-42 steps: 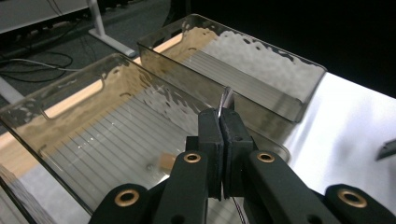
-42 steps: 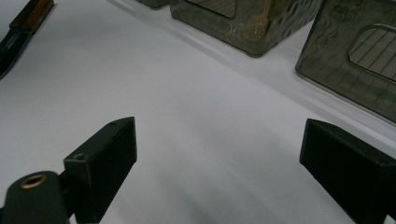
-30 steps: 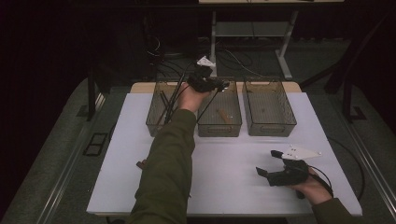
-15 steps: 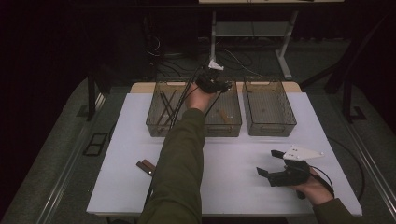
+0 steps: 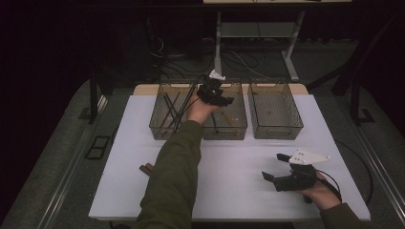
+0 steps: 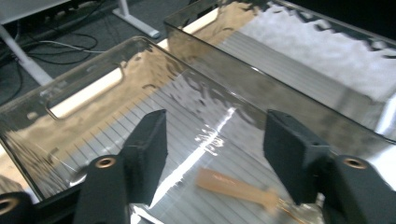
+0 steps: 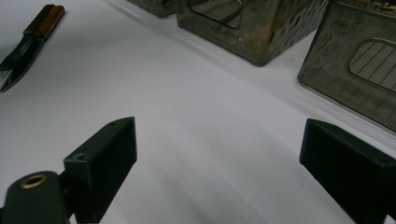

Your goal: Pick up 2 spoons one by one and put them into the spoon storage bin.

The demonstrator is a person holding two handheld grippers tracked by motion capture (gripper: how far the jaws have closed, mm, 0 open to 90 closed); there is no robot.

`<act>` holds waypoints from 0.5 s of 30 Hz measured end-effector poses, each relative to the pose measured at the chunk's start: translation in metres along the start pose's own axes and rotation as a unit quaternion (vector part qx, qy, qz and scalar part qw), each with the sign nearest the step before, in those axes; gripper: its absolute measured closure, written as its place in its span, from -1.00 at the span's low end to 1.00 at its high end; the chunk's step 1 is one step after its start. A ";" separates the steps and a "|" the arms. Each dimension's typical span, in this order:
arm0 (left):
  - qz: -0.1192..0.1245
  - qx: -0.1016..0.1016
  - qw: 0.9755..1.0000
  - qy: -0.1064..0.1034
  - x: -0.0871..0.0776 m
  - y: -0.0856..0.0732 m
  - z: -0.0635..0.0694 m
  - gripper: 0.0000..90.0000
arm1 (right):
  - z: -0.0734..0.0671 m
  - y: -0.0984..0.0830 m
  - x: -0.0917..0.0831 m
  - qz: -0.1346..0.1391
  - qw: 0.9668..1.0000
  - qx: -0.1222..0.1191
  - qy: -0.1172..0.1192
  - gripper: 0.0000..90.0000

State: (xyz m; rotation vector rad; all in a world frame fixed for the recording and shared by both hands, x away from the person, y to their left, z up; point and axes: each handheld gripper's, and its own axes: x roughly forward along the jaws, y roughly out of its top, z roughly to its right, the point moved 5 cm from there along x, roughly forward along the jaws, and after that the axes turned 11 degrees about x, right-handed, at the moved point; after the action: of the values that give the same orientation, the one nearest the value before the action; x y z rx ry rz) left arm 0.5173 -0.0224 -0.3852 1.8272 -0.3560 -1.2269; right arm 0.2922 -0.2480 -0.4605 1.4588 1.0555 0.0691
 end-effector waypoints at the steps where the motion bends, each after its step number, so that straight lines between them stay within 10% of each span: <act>1: 0.002 0.000 1.000 0.000 -0.004 -0.001 0.004 -0.23 | 0.000 0.000 0.000 -0.001 1.000 -0.001 0.000 -0.75; 15: 0.029 0.007 0.999 -0.015 -0.070 -0.032 0.036 -0.52 | -0.001 -0.002 0.003 -0.010 1.000 -0.003 -0.006 -0.75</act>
State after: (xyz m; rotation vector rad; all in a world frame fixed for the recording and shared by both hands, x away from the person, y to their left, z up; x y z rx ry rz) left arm 0.4466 0.0232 -0.3729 1.7994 -0.4319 -1.2153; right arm 0.2925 -0.2458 -0.4641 1.4411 1.0597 0.0488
